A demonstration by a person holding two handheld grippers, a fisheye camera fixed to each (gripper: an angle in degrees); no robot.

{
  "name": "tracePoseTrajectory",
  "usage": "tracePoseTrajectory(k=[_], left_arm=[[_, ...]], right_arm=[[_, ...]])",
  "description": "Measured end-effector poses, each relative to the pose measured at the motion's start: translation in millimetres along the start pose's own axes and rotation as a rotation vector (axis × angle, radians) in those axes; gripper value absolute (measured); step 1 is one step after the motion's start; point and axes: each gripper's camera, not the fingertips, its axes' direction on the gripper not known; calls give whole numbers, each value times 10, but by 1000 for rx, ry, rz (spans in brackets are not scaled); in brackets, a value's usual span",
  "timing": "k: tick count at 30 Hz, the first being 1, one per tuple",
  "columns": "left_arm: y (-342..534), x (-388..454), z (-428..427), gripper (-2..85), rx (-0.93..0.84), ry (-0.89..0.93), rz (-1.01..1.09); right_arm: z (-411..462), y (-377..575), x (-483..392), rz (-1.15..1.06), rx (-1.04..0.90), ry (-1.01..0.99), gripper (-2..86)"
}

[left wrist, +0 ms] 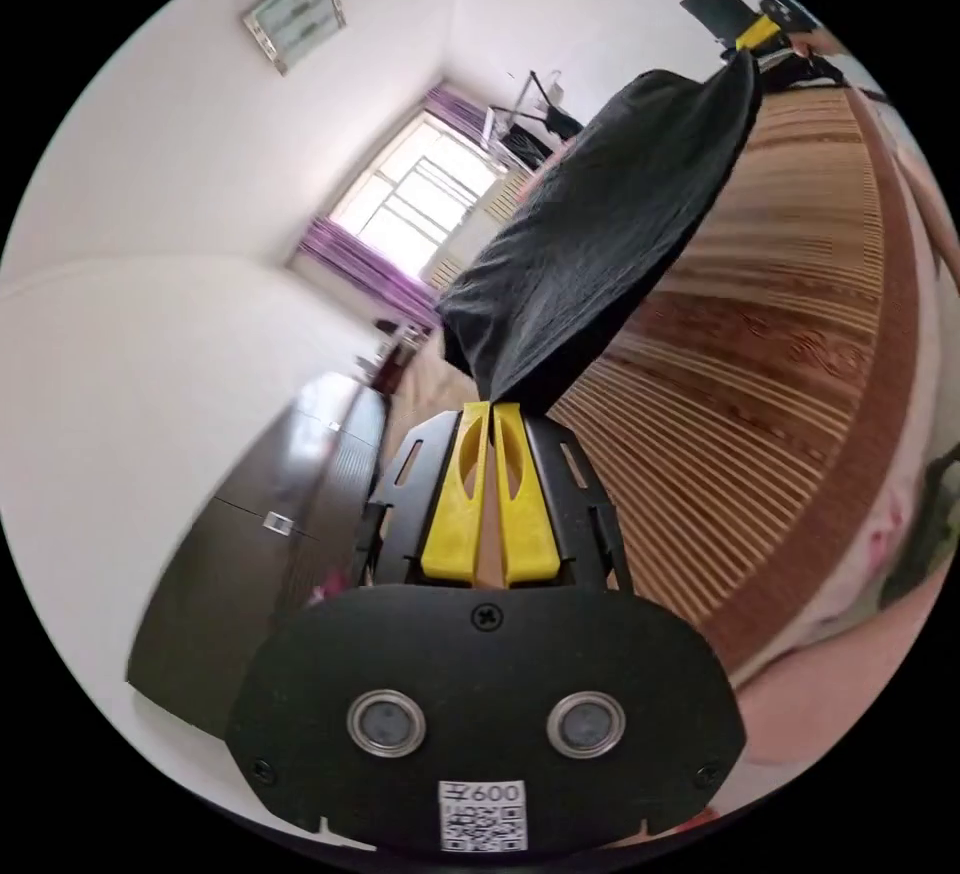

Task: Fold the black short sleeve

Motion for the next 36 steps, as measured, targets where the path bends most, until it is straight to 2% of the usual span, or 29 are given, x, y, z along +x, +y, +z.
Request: tracePoseTrajectory(k=[4, 9, 13, 17, 18, 21, 25, 28, 32, 36], left_arm=[[580, 282, 102, 10, -158, 263, -2], [1071, 124, -47, 9, -193, 384, 7], [1228, -263, -147, 9, -189, 413, 27], [1159, -921, -394, 10, -87, 360, -74], [1146, -1141, -489, 10, -57, 362, -115], [1174, -1405, -659, 10, -54, 367, -43], [1419, -1460, -583, 10, -101, 519, 25], [1669, -1470, -406, 10, -147, 604, 8], [1979, -1527, -310, 11, -149, 611, -19], [2235, -1709, -303, 12, -127, 595, -92]], right_arm=[[-2, 360, -303, 1, -169, -165, -9], [-284, 494, -171, 13, -216, -310, -9], [-558, 350, 21, -54, -189, -263, -9], [-867, 175, 400, 86, -46, -175, -9], [-890, 151, 471, 82, -63, -187, -9], [-761, 229, 505, -30, -227, -300, -9], [-520, 544, 435, -68, -326, -354, -9], [-373, 719, 451, -44, -353, -394, -9], [-246, 956, 478, -20, -341, -403, -9], [-294, 1210, 482, -42, -223, -315, -9]])
